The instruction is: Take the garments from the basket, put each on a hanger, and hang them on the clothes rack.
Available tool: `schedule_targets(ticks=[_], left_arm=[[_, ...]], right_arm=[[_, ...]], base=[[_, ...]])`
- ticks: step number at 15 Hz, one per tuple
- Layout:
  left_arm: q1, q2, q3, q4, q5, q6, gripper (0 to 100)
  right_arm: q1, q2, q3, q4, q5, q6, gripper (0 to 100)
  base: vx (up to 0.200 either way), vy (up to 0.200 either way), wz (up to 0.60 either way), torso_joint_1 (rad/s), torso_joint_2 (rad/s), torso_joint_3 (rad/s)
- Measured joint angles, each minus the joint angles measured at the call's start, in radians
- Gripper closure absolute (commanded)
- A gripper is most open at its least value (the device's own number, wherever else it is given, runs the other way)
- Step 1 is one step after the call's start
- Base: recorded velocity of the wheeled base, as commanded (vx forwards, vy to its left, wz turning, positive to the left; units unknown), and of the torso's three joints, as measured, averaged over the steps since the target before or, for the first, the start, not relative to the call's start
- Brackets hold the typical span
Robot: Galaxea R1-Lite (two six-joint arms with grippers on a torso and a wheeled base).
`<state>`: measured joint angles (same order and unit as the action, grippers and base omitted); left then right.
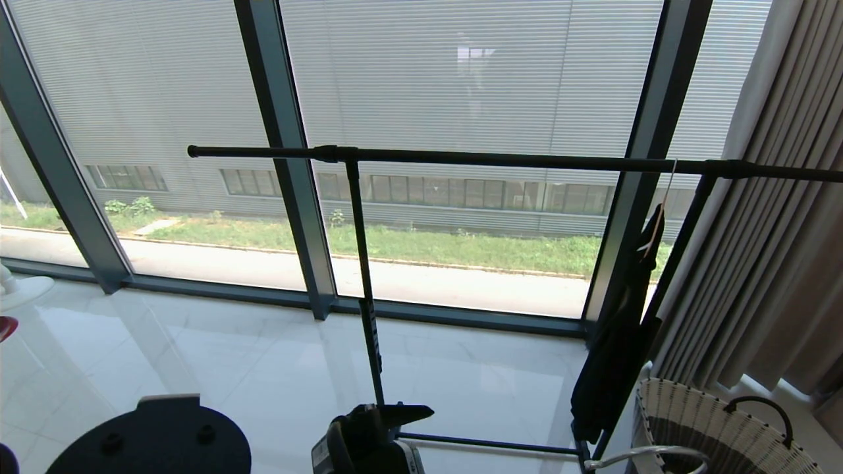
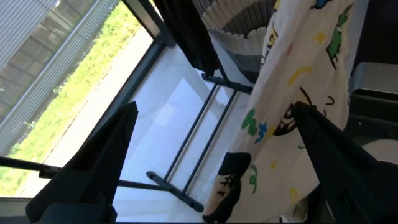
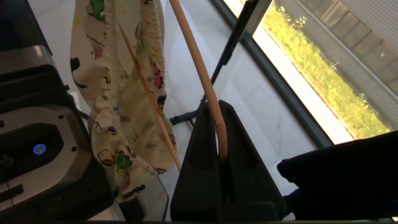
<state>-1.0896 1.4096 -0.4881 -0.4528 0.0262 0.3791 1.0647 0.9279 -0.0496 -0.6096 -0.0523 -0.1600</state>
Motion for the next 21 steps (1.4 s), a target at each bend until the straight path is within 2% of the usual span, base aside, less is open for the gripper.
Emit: schedule_targets(ticks=[2, 5, 6, 15, 16, 18, 21], left_arm=[[-0.026, 0.040, -0.004, -0.002, -0.002, 0.001, 0], [-0.009, 0.077, -0.005, -0.002, -0.001, 0.000, 0], [-0.001, 0.083, -0.004, -0.001, -0.001, -0.001, 100], [0.013, 0.112, -0.007, -0.003, 0.004, -0.005, 100], [0.017, 0.115, -0.007, -0.005, 0.004, -0.004, 100], [0.024, 0.121, -0.006, -0.049, 0.011, -0.003, 100], [0.026, 0.141, -0.002, -0.085, 0.069, -0.003, 100]], right_arm=[[0.014, -0.004, -0.021, 0.011, 0.000, -0.003, 100], [0.050, -0.006, -0.035, 0.024, -0.002, -0.035, 100], [0.062, -0.005, -0.037, 0.024, -0.002, -0.037, 100], [0.090, -0.007, -0.053, 0.036, -0.005, -0.093, 100], [0.090, -0.007, -0.047, 0.039, -0.006, -0.113, 0], [0.090, -0.010, -0.037, 0.045, -0.005, -0.123, 0], [0.087, -0.016, -0.033, 0.044, -0.018, -0.125, 0]], base=[[0.000, 0.000, 0.00, 0.000, 0.00, 0.000], [0.000, 0.000, 0.00, 0.000, 0.00, 0.000], [0.000, 0.000, 0.00, 0.000, 0.00, 0.000], [0.000, 0.000, 0.00, 0.000, 0.00, 0.000], [0.000, 0.000, 0.00, 0.000, 0.00, 0.000], [0.000, 0.000, 0.00, 0.000, 0.00, 0.000], [0.000, 0.000, 0.00, 0.000, 0.00, 0.000]])
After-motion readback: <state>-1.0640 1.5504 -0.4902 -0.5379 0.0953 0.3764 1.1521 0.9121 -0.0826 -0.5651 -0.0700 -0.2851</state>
